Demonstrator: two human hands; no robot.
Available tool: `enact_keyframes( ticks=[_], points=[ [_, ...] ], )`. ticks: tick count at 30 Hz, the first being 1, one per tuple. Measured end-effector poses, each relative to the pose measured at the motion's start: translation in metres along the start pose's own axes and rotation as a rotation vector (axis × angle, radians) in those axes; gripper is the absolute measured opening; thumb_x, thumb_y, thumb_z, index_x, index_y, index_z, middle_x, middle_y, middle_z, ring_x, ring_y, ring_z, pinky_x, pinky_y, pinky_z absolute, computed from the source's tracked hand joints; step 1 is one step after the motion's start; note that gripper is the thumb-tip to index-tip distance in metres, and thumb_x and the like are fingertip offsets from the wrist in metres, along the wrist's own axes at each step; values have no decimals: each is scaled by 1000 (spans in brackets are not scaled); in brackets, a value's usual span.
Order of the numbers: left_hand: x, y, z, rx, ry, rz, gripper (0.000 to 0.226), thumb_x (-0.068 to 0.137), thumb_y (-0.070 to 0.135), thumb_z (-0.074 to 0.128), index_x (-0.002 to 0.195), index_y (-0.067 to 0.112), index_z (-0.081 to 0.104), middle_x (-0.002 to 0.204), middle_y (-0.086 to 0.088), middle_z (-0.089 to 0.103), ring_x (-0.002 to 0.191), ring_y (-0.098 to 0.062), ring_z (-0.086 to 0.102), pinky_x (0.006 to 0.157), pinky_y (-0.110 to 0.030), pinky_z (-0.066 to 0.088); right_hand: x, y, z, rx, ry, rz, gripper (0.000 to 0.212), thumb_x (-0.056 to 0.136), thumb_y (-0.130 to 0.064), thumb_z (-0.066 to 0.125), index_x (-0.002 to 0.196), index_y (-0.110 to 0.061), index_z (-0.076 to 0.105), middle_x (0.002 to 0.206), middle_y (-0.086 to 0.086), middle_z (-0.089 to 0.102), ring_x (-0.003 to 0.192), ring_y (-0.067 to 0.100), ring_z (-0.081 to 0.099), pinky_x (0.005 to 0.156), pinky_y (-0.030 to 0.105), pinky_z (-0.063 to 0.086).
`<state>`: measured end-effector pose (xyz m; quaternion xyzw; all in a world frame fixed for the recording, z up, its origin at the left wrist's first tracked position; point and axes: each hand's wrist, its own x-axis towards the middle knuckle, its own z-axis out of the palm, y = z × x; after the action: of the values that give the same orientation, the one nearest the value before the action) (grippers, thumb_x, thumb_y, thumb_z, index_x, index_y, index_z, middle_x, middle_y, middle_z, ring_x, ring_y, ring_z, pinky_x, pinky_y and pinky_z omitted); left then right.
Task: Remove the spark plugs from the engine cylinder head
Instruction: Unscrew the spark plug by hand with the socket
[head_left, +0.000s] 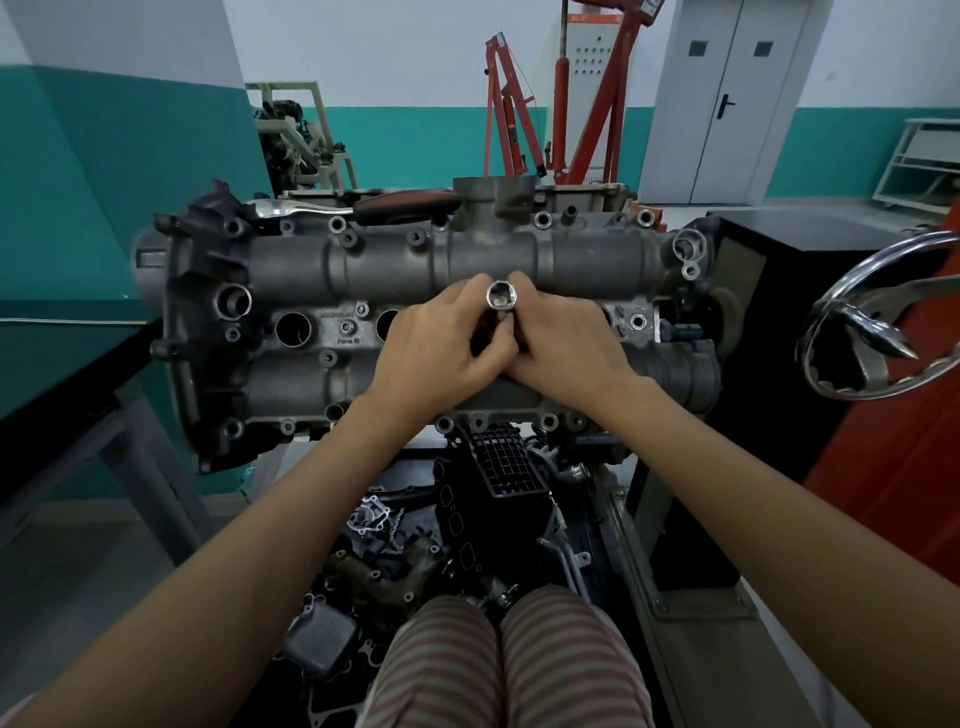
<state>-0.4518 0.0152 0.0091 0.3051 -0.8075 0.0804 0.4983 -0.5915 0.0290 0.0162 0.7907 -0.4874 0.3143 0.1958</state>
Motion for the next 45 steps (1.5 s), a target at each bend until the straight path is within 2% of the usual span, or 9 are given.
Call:
enact_keyframes(
  ticks=[5,11,15,20,25,32,36,40,45],
  points=[
    [-1,-6,2,-19,79,34,37,85,30,57,53,17,44,44,2,42,42,-8,33,47,-18,20,1,3,4,-116,-42,17,45,86,-50,42,86,-12,65,78,9,68,76,28,62,58,29,31],
    [-1,-1,0,-29,38,14,31,85,35,51,66,10,50,58,8,42,48,-14,42,48,-24,31,2,5,6,-106,-52,-32,36,90,-38,39,100,-9,58,87,9,67,80,31,61,61,34,35],
    [0,3,0,21,-6,-3,22,85,33,45,73,16,38,65,9,40,52,-21,46,48,-26,31,1,3,4,-69,-27,-1,31,85,-36,47,98,-8,53,83,7,66,75,31,62,56,30,30],
    [1,-2,0,38,14,-42,34,87,30,61,62,6,60,47,-4,51,44,-26,52,50,-24,28,2,1,5,-128,-21,42,49,82,-53,37,92,-14,65,73,5,67,71,24,63,54,27,27],
    [1,-1,-1,20,28,-4,41,85,40,51,62,8,57,51,1,49,47,-24,52,48,-24,30,1,2,3,-82,-64,35,30,88,-32,50,76,-7,62,73,12,66,70,32,60,55,30,27],
    [1,1,0,61,5,-26,20,86,30,50,74,14,52,64,11,41,51,-14,42,46,-19,24,2,1,5,-87,-16,38,36,83,-38,45,103,-10,56,75,6,66,69,28,63,52,28,27],
    [1,-4,0,39,43,-10,40,86,39,53,65,8,68,49,-5,57,45,-22,54,49,-21,30,2,2,6,-116,-18,47,42,85,-50,42,88,-16,66,71,4,67,70,24,62,54,26,24],
    [1,-2,0,49,36,4,39,86,41,50,67,9,60,55,1,53,49,-20,52,46,-25,34,1,3,5,-90,-57,29,28,87,-33,48,74,-10,58,73,11,66,68,33,61,55,29,25],
    [0,-1,1,67,26,2,24,86,34,46,73,14,51,67,11,43,53,-20,51,50,-23,27,1,2,5,-80,-22,13,38,85,-40,41,102,-8,53,79,8,67,69,31,62,53,29,29]
  ],
)
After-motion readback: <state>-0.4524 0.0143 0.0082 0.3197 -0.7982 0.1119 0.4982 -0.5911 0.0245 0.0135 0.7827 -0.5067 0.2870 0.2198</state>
